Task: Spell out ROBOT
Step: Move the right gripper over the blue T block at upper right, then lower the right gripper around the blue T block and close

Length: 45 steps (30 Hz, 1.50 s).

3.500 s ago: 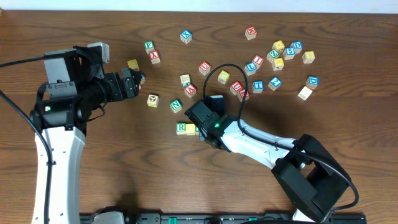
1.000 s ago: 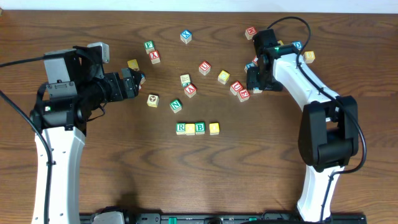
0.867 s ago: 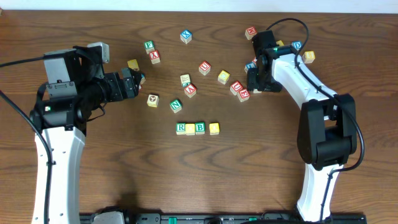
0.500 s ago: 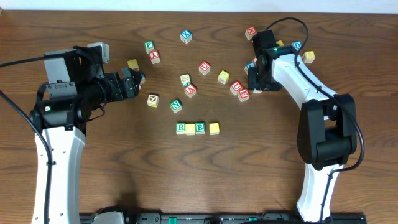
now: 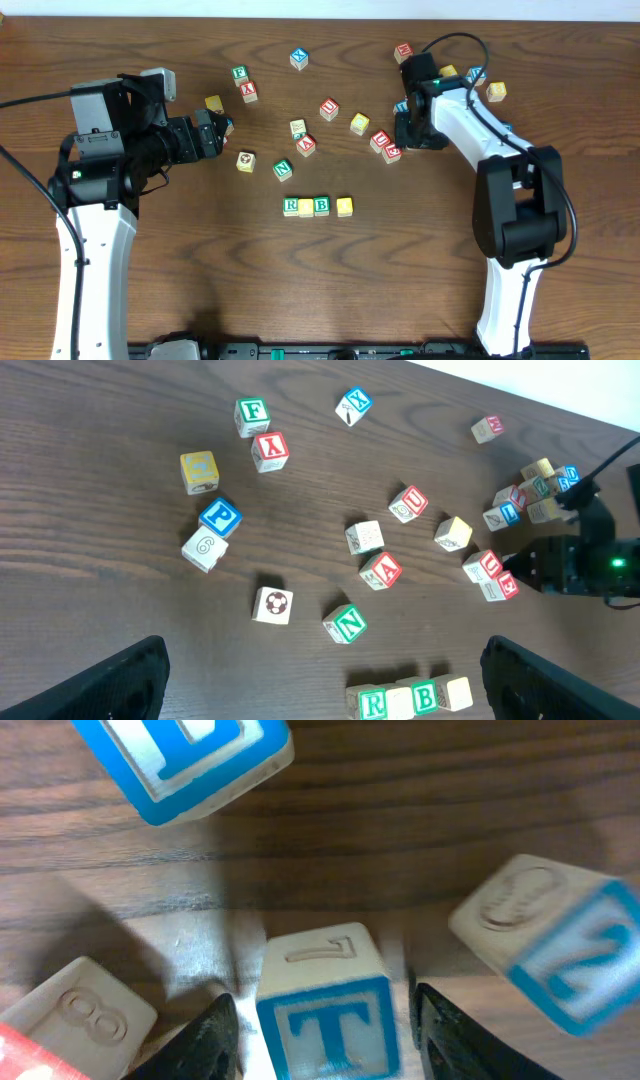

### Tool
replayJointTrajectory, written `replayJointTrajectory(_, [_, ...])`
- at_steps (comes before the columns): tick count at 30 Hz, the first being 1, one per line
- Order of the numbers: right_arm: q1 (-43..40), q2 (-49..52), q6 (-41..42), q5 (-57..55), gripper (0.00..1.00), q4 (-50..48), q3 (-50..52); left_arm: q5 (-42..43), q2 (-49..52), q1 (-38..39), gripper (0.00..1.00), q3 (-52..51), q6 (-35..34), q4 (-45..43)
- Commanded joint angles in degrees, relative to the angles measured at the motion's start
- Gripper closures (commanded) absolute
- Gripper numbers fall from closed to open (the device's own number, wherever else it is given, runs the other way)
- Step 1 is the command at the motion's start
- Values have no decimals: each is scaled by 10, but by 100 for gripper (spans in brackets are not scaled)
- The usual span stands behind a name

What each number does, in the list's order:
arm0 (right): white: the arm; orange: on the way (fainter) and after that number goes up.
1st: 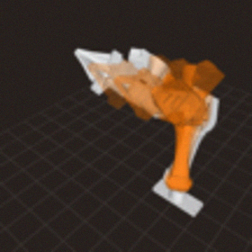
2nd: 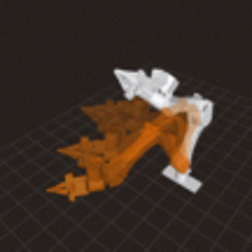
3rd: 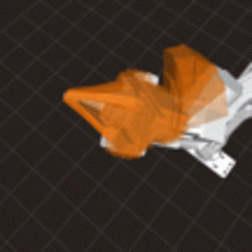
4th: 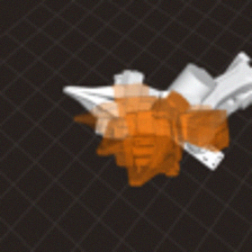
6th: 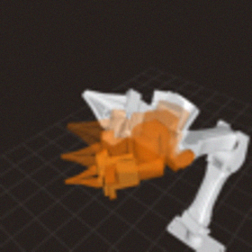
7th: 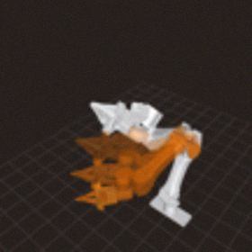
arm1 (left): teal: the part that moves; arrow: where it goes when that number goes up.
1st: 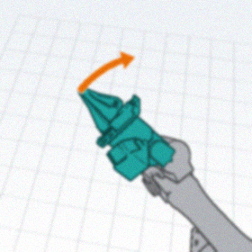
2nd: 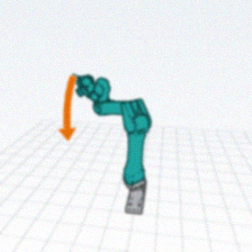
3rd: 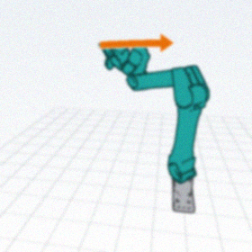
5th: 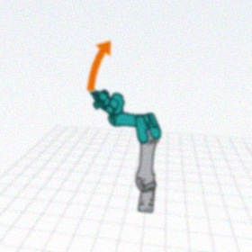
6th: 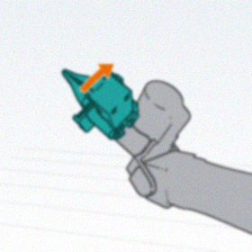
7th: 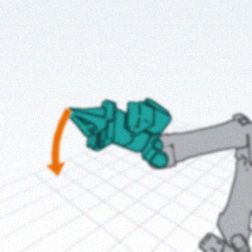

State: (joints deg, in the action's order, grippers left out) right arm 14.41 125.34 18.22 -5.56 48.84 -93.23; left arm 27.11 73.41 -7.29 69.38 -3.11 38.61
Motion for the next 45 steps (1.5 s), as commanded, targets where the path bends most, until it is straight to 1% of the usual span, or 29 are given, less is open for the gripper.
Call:
replayJointTrajectory(1, [5,14,2,1,55,-2,-7,7,0,-2,2,14,5,0])
replayJointTrajectory(4, [6,14,2,-1,56,-7,-7,7,0,-2,2,14,5,0])
replayJointTrajectory(11, [6,14,2,-5,61,-9,-7,7,0,-2,2,14,5,0])
replayJointTrajectory(14, [6,14,2,-7,62,-9,-7,7,0,-2,2,14,5,0])
replayJointTrajectory(22, [6,14,2,-18,71,-11,-7,7,0,-2,2,14,5,0])
replayJointTrajectory(30, [6,13,2,-18,73,-10,-15,7,0,-2,2,14,5,0])
replayJointTrajectory(42, [6,-14,1,-34,80,57,-84,7,0,-2,2,14,5,0])
replayJointTrajectory(45, [6,-39,2,-33,85,76,-90,7,0,-2,2,14,5,0])
